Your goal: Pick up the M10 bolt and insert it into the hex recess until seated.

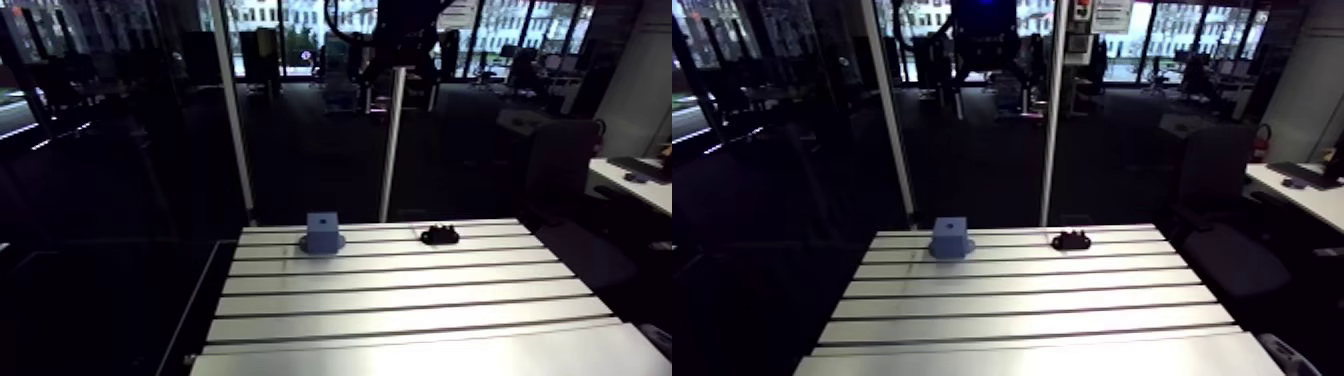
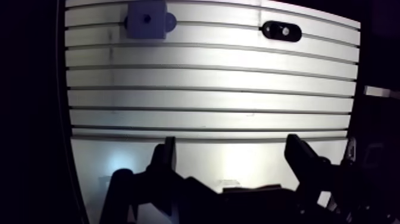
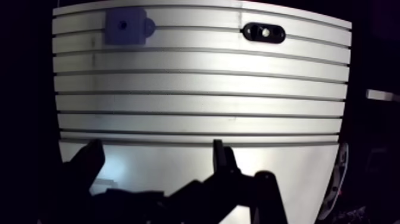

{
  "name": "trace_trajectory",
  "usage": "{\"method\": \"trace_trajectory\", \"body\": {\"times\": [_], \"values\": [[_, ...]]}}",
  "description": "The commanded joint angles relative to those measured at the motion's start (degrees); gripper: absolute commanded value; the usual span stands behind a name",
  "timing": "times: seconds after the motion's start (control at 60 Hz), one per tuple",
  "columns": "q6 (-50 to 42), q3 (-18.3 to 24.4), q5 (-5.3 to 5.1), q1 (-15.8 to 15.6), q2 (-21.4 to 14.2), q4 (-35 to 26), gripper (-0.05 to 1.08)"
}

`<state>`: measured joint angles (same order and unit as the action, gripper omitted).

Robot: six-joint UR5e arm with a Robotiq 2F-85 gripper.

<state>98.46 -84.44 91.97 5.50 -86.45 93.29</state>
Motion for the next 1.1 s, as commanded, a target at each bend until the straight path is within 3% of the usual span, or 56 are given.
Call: {"method": "trace_trajectory", "body": {"times": [0.017,0.133,0.533,0.633,1.1], "values": [[5.08,-4.23,-0.07,3.94,2.75,8.00,0.01],[5.30,-6.23,-0.26,5.77,4.96,15.49,0.01],[8.28,-10.97,-0.86,10.41,9.23,29.64,0.01],[8.28,-12.59,-1.62,11.93,9.75,33.51,0.01],[8.80,-13.31,-2.62,13.81,10.74,35.18,0.02]]}}
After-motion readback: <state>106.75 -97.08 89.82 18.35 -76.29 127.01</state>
